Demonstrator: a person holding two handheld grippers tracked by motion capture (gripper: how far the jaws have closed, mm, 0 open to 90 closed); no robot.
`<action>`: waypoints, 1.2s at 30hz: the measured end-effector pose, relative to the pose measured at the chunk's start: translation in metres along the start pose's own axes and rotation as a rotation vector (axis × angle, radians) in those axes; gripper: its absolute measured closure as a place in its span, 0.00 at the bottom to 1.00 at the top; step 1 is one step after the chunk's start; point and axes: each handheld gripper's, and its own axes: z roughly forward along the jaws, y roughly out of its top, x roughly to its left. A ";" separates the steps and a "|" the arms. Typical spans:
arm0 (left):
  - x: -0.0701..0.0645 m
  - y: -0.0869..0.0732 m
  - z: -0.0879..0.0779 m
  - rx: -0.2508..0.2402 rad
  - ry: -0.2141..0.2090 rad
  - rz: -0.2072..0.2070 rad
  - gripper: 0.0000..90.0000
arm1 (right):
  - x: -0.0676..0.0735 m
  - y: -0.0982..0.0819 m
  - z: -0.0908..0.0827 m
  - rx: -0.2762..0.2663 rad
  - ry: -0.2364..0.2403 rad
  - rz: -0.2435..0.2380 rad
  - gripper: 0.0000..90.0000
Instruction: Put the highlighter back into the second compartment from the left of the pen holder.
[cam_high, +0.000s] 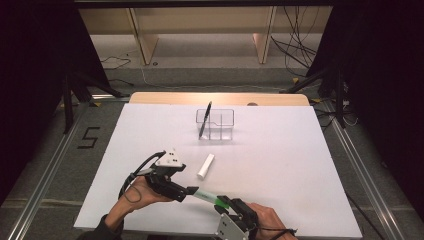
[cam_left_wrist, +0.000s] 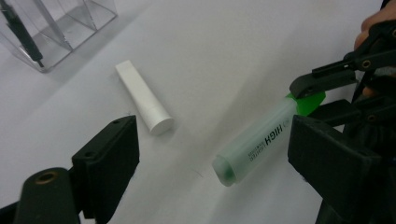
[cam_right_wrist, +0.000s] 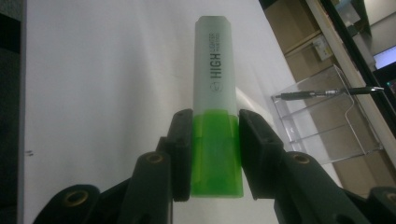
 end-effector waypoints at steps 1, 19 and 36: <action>-0.001 0.002 0.001 0.006 -0.004 0.004 0.18 | 0.000 -0.001 0.000 0.002 -0.006 -0.019 0.75; -0.018 0.028 0.029 0.238 -0.087 0.185 0.20 | 0.010 -0.010 -0.002 -0.011 -0.105 -0.263 0.75; -0.036 0.036 0.056 0.418 -0.176 0.308 0.33 | 0.022 -0.011 -0.003 -0.035 -0.133 -0.434 0.75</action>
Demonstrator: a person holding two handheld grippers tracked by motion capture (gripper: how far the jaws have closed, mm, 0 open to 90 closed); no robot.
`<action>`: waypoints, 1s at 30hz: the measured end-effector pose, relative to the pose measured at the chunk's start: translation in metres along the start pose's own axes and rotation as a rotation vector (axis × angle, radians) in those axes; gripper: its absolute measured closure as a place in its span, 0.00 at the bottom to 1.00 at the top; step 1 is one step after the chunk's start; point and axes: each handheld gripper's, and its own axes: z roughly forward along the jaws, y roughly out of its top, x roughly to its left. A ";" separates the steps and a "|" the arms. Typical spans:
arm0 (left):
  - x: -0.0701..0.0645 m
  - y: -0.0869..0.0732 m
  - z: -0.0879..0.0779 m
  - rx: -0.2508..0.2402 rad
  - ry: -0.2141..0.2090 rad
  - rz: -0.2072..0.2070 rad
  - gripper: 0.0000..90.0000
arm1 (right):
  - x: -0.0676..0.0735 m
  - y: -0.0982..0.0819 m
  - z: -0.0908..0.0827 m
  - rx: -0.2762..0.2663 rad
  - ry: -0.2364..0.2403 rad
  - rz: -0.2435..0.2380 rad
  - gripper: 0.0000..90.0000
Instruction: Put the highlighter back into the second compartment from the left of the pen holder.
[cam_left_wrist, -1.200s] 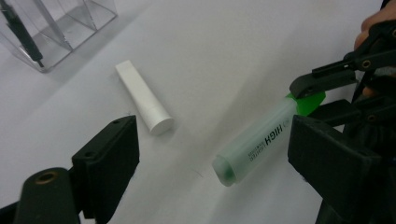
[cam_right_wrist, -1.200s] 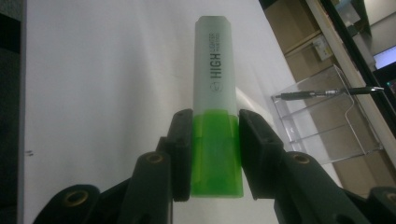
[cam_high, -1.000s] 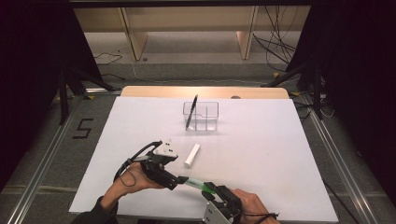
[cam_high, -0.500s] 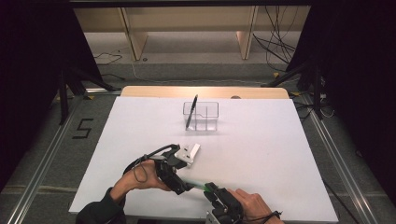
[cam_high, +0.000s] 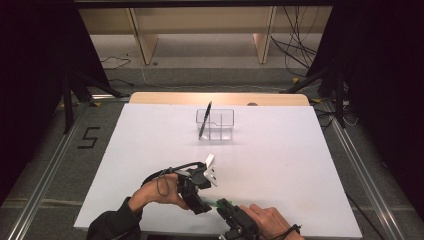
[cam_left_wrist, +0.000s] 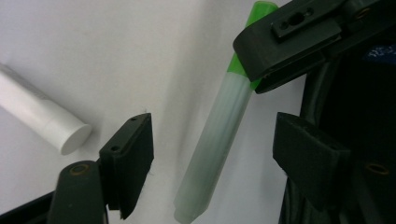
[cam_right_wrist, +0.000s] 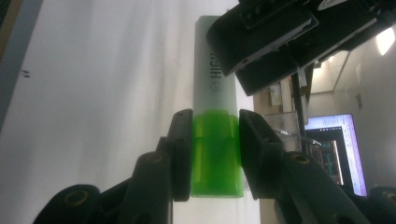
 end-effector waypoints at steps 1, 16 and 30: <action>0.000 0.001 0.001 0.006 -0.006 0.005 0.34 | 0.000 0.000 0.000 -0.001 -0.003 -0.002 0.75; -0.001 0.012 0.015 0.088 -0.063 0.103 0.56 | 0.002 0.004 -0.001 -0.025 -0.001 -0.030 0.75; 0.000 0.018 0.022 0.150 -0.125 0.153 0.69 | 0.006 0.005 -0.001 -0.045 0.008 -0.056 0.75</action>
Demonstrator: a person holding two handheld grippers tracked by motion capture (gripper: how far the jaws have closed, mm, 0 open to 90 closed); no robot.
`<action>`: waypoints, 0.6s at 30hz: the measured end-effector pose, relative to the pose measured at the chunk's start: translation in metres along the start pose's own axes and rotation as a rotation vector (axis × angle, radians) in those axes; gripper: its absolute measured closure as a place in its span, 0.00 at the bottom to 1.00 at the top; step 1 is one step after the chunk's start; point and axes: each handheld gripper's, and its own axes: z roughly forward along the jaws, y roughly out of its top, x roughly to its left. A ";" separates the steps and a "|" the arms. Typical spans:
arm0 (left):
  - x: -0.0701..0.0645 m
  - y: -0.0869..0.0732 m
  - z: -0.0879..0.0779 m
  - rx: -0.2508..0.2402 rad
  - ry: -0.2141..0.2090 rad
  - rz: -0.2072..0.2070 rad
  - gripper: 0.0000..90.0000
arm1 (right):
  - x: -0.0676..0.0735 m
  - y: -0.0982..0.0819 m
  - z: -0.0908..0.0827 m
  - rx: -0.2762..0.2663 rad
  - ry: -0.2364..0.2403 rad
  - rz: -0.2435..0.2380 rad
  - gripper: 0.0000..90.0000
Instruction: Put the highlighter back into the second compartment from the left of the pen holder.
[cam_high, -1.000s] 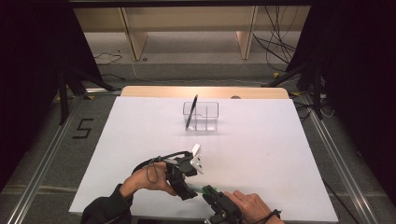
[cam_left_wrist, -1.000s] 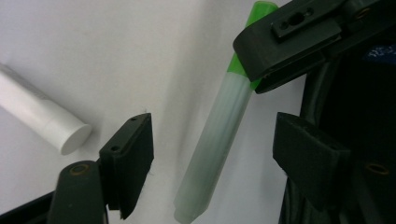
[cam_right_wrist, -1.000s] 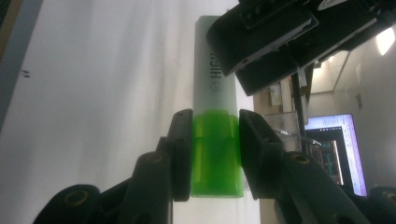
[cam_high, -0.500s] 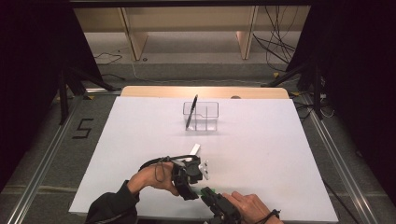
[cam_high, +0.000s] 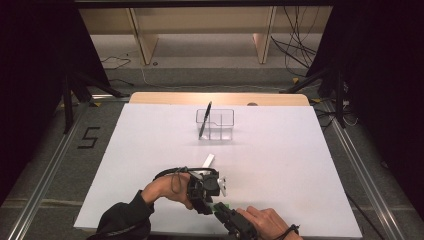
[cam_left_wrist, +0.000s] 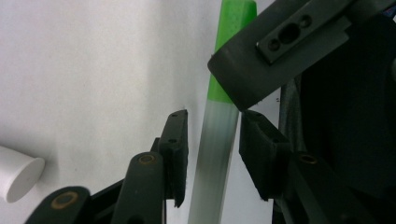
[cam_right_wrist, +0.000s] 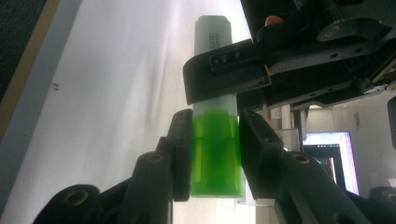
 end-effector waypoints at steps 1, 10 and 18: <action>0.001 0.000 0.000 0.002 -0.003 0.006 0.70 | 0.000 0.000 0.000 -0.001 0.001 -0.001 0.75; 0.001 0.002 0.003 0.026 -0.068 0.013 0.80 | 0.002 0.001 0.000 -0.010 0.004 -0.021 0.75; 0.007 -0.003 0.005 0.008 -0.121 -0.003 0.85 | 0.003 0.001 0.000 -0.019 0.013 -0.029 0.74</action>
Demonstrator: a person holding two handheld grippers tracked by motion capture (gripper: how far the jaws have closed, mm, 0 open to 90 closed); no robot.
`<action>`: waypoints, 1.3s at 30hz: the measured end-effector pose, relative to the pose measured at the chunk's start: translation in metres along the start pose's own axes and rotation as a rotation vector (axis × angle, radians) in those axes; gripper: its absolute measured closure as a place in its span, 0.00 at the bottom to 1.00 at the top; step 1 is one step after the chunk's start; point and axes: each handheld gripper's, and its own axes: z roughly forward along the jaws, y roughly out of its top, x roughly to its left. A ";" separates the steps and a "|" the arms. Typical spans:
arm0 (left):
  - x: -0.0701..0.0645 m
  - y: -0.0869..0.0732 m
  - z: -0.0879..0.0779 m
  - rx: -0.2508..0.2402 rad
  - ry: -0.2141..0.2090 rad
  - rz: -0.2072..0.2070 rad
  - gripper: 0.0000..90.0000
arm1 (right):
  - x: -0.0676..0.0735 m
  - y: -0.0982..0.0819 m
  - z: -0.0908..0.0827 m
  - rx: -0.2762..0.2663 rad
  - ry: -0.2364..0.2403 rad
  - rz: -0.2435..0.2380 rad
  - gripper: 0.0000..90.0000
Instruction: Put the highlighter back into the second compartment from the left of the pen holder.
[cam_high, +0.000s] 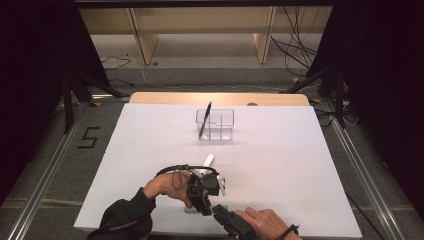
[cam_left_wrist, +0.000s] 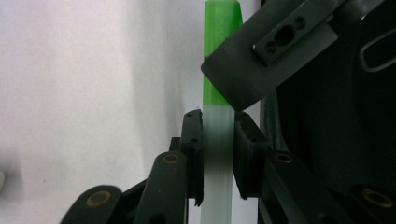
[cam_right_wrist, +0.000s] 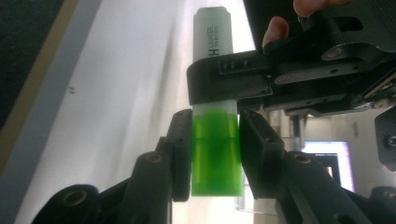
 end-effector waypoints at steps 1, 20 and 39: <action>0.000 0.000 0.000 0.004 0.005 0.001 0.85 | 0.000 0.000 0.000 0.003 0.002 0.005 0.72; 0.014 -0.043 -0.020 -0.294 0.244 -0.195 0.85 | -0.022 -0.026 -0.016 0.044 -0.053 0.282 0.47; 0.029 -0.072 -0.049 -0.798 0.497 -0.507 0.85 | -0.050 -0.060 -0.019 -0.020 0.026 1.046 0.31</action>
